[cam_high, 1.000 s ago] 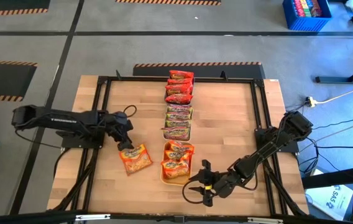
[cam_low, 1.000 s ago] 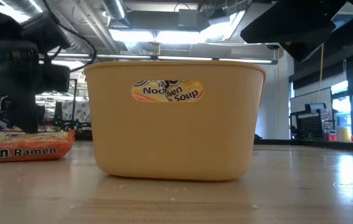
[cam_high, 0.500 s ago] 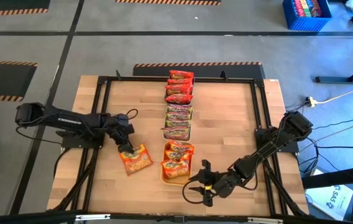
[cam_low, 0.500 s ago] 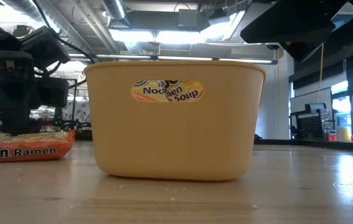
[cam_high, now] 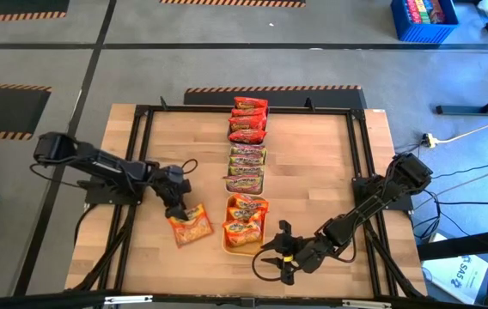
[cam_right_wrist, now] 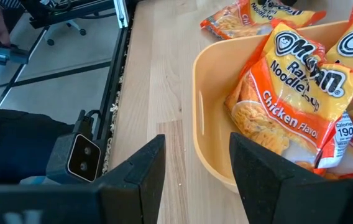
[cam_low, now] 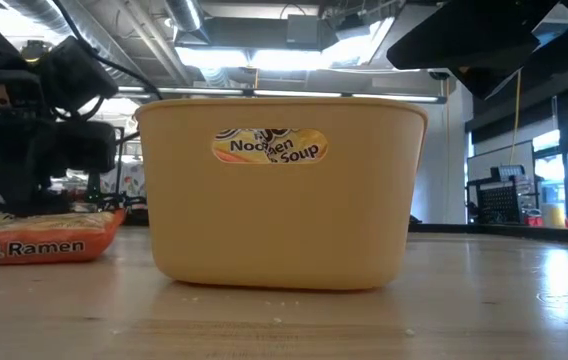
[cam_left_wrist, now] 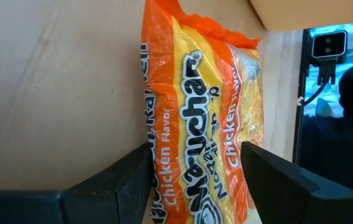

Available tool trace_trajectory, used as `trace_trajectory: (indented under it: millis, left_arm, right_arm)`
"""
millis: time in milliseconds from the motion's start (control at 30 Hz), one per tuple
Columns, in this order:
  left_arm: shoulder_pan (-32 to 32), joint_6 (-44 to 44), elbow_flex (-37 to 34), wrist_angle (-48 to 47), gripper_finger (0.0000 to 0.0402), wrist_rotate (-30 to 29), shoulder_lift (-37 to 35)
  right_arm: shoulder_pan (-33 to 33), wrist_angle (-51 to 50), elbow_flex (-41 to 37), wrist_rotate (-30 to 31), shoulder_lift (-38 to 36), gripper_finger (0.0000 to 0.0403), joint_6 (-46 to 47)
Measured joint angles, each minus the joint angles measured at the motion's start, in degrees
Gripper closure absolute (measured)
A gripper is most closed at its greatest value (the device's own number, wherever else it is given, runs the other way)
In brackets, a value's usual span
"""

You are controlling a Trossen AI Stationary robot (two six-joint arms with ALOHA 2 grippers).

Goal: Sort Maruchan noodles
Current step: Put the orange noodle pack into the yellow bin

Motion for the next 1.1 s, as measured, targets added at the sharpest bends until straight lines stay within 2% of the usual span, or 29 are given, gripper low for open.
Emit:
trace_trajectory:
  millis: [133, 267, 600, 867, 967, 1100]
  left_arm:
    - [-1.5, -0.5, 0.2, 1.9, 0.0193, -2.3, 1.7]
    - [-3.3, -0.6, 0.5, 1.8, 0.0238, -5.2, 2.0]
    - [-8.3, 1.8, 1.0, 2.1, 0.0385, -12.5, 2.3]
    - [-11.0, 1.9, 2.2, 1.7, 0.0397, -17.1, 2.3]
    - [-13.3, 3.1, 4.6, 0.6, 0.0398, -20.2, 2.4]
    - [-16.9, 4.8, 9.8, -6.0, 0.0399, -25.1, 2.4]
  right_arm:
    - [0.0, 0.0, 0.0, 0.0, 0.0, 0.0242, -0.1]
    - [0.0, -0.2, 0.0, 0.0, 0.0, 0.0242, -0.1]
    - [-0.4, -0.5, 0.0, -0.6, 0.0, 0.0242, 0.0]
    - [-0.3, -0.5, 0.0, -0.6, 0.0, 0.0242, 0.1]
    - [-0.3, -0.5, 0.0, -0.6, 0.0, 0.0242, 0.1]
    - [-0.3, -0.5, 0.0, -0.6, 0.0, 0.0242, 0.3]
